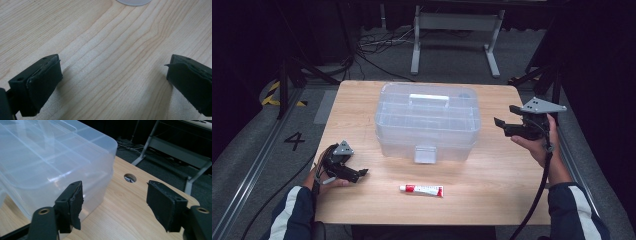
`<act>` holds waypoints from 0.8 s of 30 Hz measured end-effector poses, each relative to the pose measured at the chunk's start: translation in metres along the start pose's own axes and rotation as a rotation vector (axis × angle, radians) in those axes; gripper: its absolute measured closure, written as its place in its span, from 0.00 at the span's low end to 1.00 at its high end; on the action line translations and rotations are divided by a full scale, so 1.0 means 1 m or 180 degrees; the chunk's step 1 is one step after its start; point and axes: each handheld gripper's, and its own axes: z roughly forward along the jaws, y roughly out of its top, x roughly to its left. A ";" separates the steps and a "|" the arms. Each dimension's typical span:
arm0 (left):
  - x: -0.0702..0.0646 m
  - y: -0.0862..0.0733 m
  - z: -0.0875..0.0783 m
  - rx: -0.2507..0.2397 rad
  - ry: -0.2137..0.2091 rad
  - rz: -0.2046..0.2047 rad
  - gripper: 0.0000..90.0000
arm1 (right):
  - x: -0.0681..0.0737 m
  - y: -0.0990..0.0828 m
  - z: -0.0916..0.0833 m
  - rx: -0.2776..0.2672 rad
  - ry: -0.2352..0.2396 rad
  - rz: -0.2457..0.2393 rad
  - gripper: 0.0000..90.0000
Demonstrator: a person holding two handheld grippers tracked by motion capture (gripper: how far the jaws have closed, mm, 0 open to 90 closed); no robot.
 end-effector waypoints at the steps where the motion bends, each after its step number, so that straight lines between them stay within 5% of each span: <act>1: 0.000 0.000 0.000 0.0000 0.0002 0.0001 0.00 | 0.000 0.004 0.001 0.0009 0.0005 -0.0037 0.35; 13: 0.000 0.000 0.000 0.0002 0.0003 0.0005 0.00 | 0.011 0.046 0.019 -0.0077 0.0249 -0.0111 0.35; 24: 0.000 0.000 0.000 0.0003 -0.0003 0.0004 0.00 | 0.038 0.073 0.051 0.0025 0.0427 -0.0321 0.38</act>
